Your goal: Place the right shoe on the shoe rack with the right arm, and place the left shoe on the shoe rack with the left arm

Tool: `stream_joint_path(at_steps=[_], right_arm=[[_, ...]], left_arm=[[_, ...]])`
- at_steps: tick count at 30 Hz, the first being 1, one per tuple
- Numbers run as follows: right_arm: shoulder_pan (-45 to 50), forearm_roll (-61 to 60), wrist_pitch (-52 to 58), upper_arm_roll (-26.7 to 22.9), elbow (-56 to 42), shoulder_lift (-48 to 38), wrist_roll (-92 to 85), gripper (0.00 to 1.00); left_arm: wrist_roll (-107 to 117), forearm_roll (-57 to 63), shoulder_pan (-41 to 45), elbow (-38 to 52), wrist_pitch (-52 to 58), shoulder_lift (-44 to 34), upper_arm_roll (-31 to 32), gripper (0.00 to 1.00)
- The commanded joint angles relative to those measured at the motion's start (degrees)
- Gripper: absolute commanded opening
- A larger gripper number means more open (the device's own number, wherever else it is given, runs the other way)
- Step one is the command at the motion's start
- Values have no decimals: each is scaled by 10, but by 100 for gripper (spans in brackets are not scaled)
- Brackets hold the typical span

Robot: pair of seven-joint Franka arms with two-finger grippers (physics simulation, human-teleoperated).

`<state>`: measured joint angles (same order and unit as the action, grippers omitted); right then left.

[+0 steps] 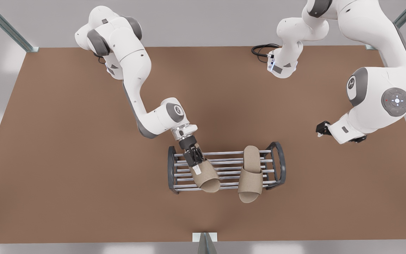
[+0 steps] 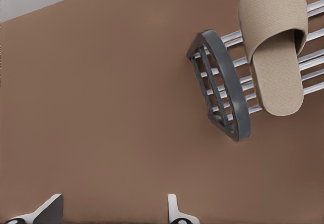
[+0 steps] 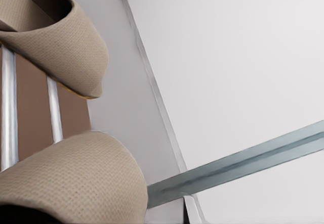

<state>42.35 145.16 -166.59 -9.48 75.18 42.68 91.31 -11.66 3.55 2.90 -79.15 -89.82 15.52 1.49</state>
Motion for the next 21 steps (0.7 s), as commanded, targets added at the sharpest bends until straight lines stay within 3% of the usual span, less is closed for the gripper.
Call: stream_joint_path(at_steps=[1,21], right_arm=[[-1,-7,-2,-1,1,0,3,91],[-9,2,-3,-5,79,-53,2,90]], left_arm=[[280,3,0,1,23,-1,0,100],[284,1,1,1,23,-1,0,100]])
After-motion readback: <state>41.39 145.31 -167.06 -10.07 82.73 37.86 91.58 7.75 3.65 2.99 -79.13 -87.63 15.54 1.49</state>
